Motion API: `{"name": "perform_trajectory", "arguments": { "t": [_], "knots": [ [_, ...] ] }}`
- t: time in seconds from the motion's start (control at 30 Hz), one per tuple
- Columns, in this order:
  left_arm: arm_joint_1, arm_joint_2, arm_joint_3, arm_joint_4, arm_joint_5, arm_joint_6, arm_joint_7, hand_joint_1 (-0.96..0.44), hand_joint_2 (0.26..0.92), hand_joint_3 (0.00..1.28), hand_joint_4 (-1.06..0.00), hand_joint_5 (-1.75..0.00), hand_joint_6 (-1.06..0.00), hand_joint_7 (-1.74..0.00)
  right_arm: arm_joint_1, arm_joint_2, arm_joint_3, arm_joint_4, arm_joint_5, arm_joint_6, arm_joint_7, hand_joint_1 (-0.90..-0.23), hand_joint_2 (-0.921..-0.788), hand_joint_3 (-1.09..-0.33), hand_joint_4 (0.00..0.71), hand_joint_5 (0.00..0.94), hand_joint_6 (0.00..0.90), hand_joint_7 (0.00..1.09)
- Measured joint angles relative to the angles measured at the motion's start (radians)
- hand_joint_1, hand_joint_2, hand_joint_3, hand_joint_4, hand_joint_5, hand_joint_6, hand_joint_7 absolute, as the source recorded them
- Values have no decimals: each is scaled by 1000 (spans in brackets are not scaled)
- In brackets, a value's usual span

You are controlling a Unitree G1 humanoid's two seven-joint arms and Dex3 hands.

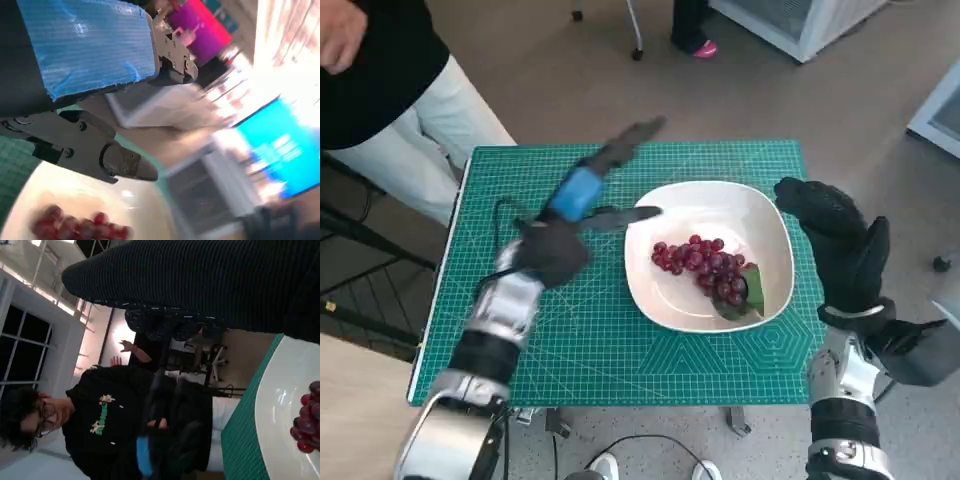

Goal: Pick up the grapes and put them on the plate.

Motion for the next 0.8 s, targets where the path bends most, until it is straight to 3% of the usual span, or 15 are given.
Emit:
{"name": "perform_trajectory", "arguments": {
  "t": [0.33,0.8],
  "knots": [
    [161,-34,125,-109,-260,-8,-165,-466,921,120,-189,0,-330,-15,-9,7,-1,5,0,-13,7,-403,-921,-510,570,4,512,6],
    [300,-62,156,-266,-291,-28,-162,-436,921,118,-193,-4,-340,-19,-20,10,-1,30,0,-31,13,-398,-921,-515,569,2,510,3]
  ]
}}
